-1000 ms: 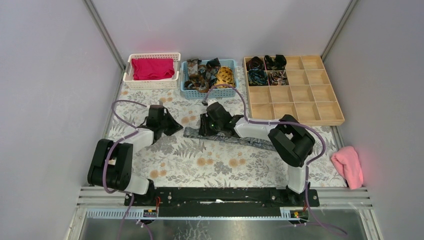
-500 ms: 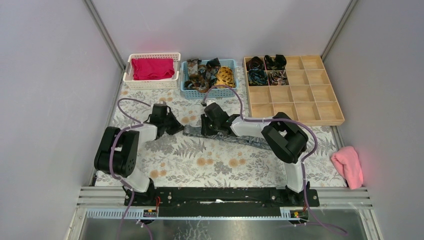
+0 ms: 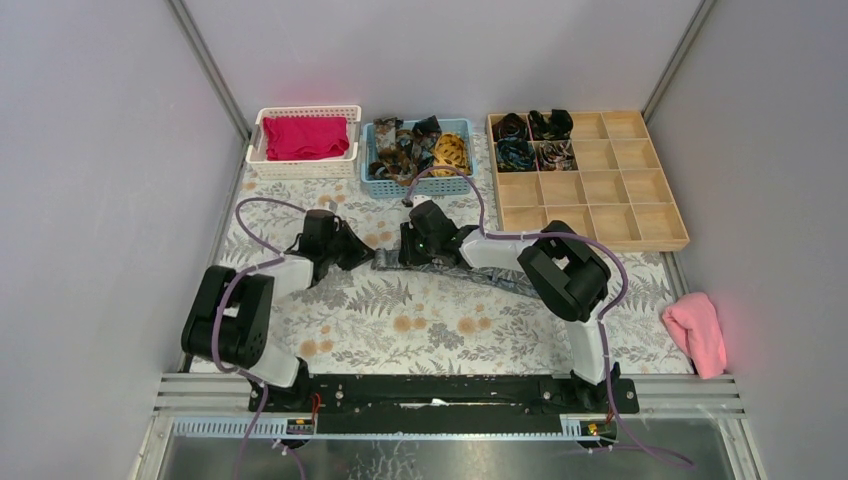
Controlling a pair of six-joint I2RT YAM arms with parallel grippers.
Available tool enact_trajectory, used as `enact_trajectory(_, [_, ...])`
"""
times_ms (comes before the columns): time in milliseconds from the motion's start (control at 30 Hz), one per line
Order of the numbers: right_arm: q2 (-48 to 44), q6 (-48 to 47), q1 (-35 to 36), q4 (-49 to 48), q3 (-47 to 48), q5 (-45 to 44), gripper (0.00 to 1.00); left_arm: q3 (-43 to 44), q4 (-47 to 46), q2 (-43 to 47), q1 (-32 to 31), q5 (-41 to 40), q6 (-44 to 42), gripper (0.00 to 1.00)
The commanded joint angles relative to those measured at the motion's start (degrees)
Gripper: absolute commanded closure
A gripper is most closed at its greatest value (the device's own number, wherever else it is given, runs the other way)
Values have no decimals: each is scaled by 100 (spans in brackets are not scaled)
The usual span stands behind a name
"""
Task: Roll the ties
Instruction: Roll the tie at the center of the board.
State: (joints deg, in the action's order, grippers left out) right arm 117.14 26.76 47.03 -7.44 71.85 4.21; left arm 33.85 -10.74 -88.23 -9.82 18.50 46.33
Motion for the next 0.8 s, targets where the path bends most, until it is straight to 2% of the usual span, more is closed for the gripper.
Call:
enact_trajectory(0, [389,-40,-89,301,-111,-12,76,-73,-452,477,-224,206,135,100])
enact_trajectory(133, [380,6,-106,189,-196,84,76,106,-528,325,-400,214,78,100])
enact_trajectory(433, [249,61,-178,37,-380,171,76,69,-1519,-373,-660,643,309,100])
enact_trajectory(667, [-25,120,-194,-37,-523,155,78,189,-1386,-232,-696,525,244,100])
enact_trajectory(767, [-149,108,-194,78,-494,74,74,258,-1274,-279,-694,455,181,100])
